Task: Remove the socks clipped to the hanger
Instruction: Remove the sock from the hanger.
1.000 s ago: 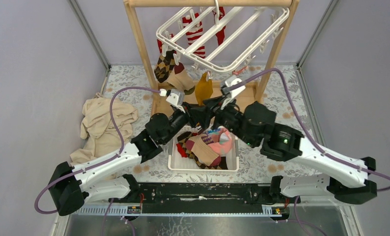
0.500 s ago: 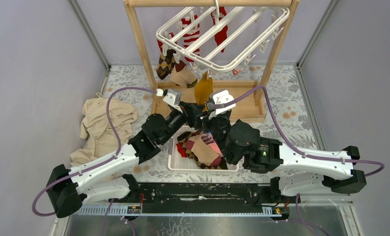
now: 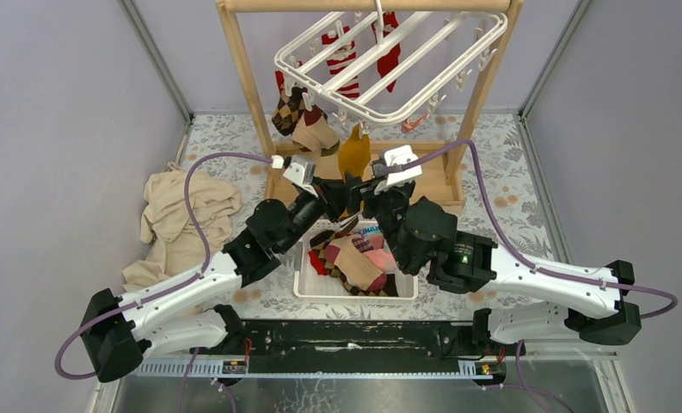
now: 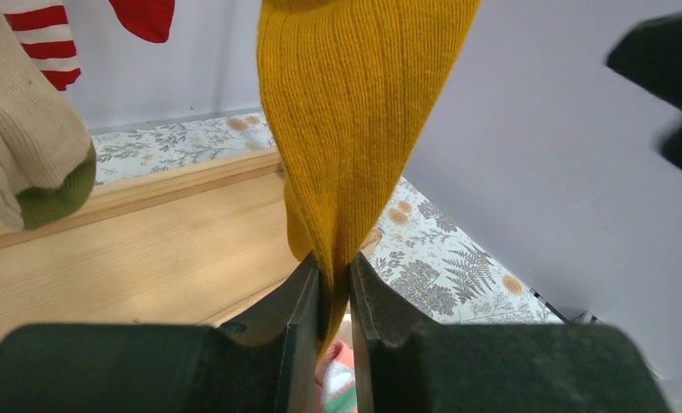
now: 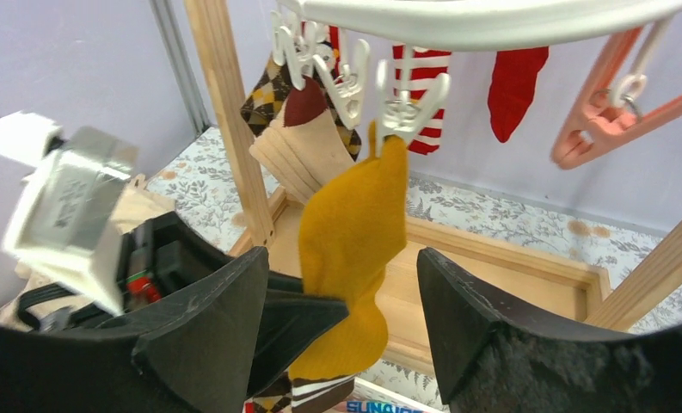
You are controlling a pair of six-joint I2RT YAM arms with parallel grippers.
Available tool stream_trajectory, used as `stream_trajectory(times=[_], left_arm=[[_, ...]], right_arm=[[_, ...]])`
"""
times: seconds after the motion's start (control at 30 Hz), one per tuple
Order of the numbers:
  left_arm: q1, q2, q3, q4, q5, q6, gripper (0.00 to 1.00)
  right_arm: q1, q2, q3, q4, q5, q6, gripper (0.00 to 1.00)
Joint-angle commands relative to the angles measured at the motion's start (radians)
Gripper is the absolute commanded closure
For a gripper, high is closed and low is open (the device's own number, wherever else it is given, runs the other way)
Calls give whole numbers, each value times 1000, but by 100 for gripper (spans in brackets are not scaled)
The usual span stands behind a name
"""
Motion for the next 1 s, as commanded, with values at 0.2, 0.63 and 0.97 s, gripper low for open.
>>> stream_trajectory(times=[0.2, 0.63, 0.97], left_arm=[[-9, -20, -7, 53, -25, 19, 76], [-9, -34, -13, 50, -25, 15, 76], [-9, -45, -18, 42, -23, 7, 76]], right_arm=[[-113, -33, -17, 33, -126, 121, 28], [-138, -22, -31, 206, -61, 96, 25], [-211, 18, 31, 202, -162, 180, 24]])
